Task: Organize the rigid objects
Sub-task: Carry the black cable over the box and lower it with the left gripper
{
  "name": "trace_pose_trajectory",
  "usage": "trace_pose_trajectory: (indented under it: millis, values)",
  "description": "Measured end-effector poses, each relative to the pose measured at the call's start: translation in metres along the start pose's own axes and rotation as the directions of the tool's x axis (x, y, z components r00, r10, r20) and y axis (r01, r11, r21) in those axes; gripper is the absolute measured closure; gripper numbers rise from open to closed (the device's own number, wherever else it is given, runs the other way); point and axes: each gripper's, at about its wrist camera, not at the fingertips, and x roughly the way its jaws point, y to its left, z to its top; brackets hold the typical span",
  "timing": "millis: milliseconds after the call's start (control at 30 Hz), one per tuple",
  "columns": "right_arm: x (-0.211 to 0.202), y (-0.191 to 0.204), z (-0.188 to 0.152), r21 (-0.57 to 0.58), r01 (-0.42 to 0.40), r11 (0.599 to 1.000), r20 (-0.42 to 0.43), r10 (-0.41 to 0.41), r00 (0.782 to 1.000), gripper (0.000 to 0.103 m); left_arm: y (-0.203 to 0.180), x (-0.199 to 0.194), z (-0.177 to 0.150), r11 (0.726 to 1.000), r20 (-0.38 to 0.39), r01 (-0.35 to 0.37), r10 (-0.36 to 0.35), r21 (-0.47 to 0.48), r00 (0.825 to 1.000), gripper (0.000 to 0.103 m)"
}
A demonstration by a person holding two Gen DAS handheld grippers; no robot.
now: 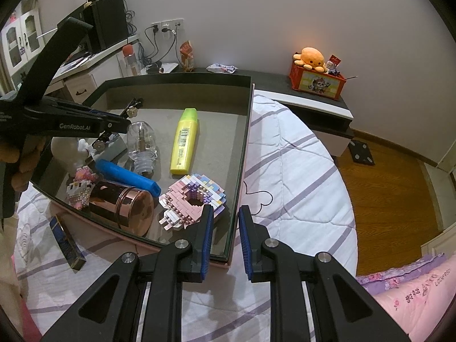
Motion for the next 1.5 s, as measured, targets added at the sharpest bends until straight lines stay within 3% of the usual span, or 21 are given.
trace_pose_trajectory:
  millis: [1500]
  values:
    - [0.002,0.001,0.002,-0.002,0.008,1.0,-0.02,-0.008,1.0,0.084,0.002,-0.01,-0.022,0.999,-0.025,-0.022,0.023,0.048,0.999,0.082]
